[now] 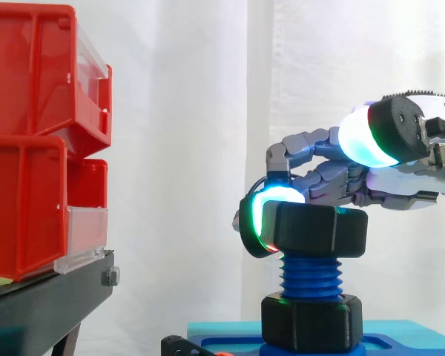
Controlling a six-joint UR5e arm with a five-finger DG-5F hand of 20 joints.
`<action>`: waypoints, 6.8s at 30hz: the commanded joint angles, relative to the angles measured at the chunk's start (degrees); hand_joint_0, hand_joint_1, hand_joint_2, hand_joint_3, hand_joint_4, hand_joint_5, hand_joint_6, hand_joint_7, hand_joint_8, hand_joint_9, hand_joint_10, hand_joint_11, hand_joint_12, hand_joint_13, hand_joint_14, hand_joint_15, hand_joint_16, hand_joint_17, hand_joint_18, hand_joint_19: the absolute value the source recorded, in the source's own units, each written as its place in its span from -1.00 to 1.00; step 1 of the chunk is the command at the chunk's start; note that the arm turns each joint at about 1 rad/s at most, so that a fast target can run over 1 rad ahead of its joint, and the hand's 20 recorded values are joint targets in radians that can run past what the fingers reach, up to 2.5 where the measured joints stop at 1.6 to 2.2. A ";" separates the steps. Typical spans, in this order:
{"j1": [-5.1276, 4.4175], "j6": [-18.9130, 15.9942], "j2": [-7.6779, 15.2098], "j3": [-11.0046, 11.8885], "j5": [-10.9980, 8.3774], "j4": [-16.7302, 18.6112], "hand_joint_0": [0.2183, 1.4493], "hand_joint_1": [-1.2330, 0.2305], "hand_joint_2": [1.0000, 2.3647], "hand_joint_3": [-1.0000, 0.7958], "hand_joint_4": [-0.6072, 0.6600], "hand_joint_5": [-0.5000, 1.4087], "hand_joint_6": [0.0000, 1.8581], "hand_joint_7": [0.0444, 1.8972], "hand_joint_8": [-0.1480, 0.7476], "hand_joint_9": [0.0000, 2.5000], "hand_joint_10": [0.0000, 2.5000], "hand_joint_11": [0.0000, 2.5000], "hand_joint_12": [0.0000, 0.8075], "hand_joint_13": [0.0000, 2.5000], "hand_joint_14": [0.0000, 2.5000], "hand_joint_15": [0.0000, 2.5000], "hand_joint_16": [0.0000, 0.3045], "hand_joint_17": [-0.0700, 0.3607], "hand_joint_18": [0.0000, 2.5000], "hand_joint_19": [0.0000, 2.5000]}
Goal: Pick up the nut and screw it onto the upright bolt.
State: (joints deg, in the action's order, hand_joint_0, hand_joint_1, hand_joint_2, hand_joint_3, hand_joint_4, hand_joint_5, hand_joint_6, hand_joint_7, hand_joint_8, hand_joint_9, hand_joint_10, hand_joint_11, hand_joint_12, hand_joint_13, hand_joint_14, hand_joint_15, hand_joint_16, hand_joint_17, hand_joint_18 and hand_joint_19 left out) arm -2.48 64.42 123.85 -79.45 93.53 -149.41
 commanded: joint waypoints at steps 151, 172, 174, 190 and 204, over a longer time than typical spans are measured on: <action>0.72 -3.08 3.16 4.13 9.48 2.98 -0.58 0.37 -1.00 -0.44 0.44 -0.50 -0.46 0.06 -0.19 -0.50 -1.00 -1.00 -0.55 -0.68 -1.00 -1.00 -0.87 -0.47 -0.84 -1.00; 2.48 -3.16 5.00 4.39 12.55 5.27 -0.58 0.38 -1.00 -0.44 0.34 -0.48 -0.46 0.20 -0.17 -0.46 -1.00 -1.00 -0.55 -0.65 -1.00 -1.00 -0.88 -0.48 -0.82 -1.00; 2.57 -3.16 5.00 4.31 12.64 5.27 -0.58 0.38 -1.00 -0.44 0.34 -0.48 -0.46 0.21 -0.16 -0.46 -1.00 -1.00 -0.54 -0.65 -1.00 -1.00 -0.88 -0.48 -0.82 -1.00; 3.54 -3.16 4.91 4.75 14.49 5.01 -0.56 0.38 -1.00 -0.44 0.14 -0.43 -0.46 0.39 -0.18 -0.30 -1.00 -1.00 -0.58 -0.53 -1.00 -1.00 -0.90 -0.51 -0.74 -1.00; 4.68 -2.55 4.91 8.61 16.60 -0.97 -0.55 0.36 -1.00 -0.44 0.13 -0.39 -0.46 0.45 -0.24 -0.12 -1.00 -1.00 -0.62 -0.44 -1.00 -1.00 -0.91 -0.54 -0.67 -1.00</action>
State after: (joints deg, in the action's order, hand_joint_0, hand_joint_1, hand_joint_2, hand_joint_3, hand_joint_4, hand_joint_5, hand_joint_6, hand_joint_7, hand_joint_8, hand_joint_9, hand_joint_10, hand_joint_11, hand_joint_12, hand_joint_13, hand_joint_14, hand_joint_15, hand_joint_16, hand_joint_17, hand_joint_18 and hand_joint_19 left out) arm 2.07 61.62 128.78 -71.13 110.05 -149.54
